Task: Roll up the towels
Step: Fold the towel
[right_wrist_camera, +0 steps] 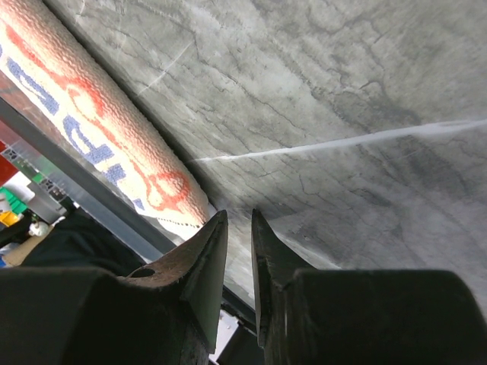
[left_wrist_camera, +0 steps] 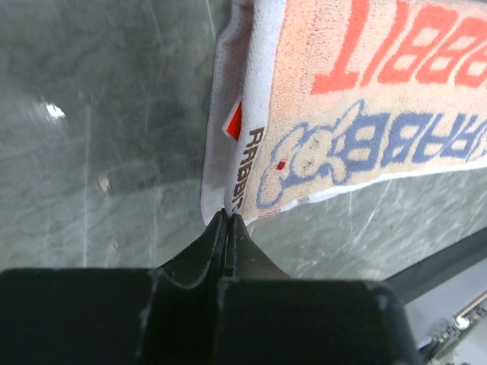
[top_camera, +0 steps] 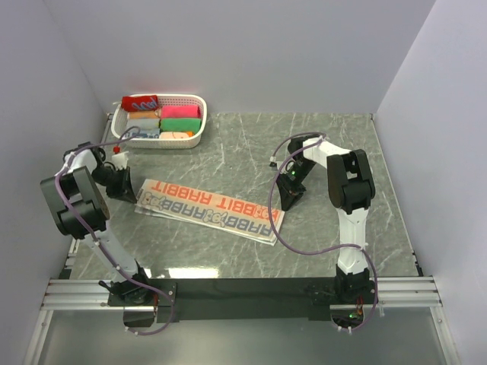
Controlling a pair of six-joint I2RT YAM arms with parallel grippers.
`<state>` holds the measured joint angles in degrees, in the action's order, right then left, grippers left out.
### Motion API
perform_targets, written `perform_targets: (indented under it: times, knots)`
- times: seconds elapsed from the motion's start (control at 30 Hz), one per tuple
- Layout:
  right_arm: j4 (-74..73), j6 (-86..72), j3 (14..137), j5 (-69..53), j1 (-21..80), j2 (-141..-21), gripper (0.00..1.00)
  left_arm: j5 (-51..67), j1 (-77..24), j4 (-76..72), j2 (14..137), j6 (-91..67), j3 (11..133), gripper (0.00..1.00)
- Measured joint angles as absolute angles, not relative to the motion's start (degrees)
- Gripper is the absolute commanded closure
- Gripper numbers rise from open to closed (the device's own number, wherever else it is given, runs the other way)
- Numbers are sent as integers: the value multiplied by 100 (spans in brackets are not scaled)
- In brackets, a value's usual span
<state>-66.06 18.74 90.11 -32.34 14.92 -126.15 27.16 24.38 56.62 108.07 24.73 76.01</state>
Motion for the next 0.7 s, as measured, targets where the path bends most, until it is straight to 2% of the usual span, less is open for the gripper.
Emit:
perform_targets:
  times: [0.6,0.63,0.67,0.7]
  knots:
    - [-6606,1820,9011,-3218,1505,-12615,69,2541,2611,5725,11172,2578,7282,99]
    - [-6606,1813,9013,-3218,1509,-12615,69,2539,2604,5719,11168,2558,7275,97]
    - [-6606,1804,9013,-3214,1514,-12615,69,2534,2602,5719,11168,2547,7273,86]
    - [-6606,1800,9013,-3208,1522,-12613,69,2519,2600,5706,11168,2530,7271,81]
